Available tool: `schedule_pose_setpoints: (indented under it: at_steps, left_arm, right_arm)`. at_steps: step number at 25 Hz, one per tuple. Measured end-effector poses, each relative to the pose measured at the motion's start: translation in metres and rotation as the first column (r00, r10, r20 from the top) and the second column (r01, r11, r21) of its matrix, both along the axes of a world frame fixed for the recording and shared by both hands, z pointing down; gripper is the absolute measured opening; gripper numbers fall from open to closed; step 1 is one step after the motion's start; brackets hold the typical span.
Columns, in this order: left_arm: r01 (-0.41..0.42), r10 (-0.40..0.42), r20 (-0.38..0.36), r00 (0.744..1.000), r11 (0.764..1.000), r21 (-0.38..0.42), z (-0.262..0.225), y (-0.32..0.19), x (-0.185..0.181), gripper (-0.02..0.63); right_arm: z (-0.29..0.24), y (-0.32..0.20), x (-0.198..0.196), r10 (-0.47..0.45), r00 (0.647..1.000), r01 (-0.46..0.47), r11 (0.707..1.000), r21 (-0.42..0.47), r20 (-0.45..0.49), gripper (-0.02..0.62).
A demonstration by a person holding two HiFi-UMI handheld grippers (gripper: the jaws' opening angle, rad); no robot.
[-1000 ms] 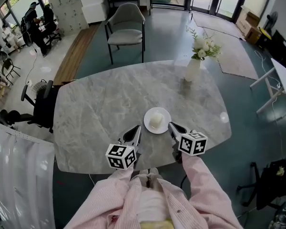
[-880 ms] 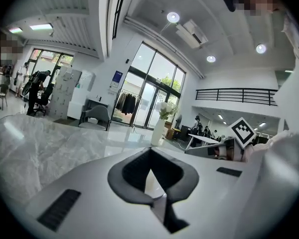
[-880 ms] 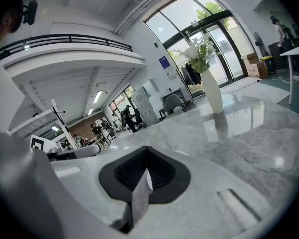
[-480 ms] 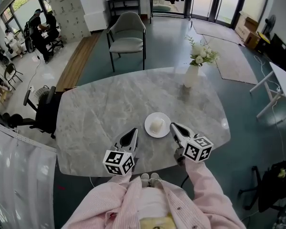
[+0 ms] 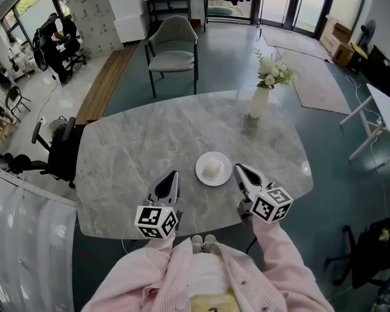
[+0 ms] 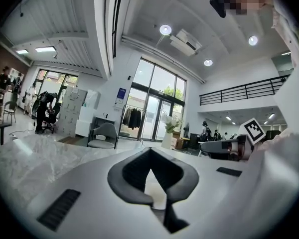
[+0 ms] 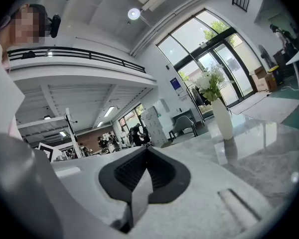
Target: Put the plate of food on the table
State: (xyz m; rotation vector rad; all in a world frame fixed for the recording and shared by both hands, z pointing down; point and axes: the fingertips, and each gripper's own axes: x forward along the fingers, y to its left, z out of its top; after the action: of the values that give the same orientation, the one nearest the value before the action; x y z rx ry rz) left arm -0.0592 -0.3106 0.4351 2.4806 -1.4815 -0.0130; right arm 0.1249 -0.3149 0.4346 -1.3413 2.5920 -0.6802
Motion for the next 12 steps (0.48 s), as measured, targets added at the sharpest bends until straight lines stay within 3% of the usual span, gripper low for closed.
schedule_pose_setpoints:
  at_steps: [12]
  left_arm:
    - [0.009, -0.009, 0.022, 1.0, 1.0, 0.015, -0.0029, 0.0002, -0.0058, -0.003]
  right_arm:
    - [-0.0036, 0.0009, 0.0014, 0.017, 1.0, -0.017, 1.0, 0.025, -0.015, 0.005]
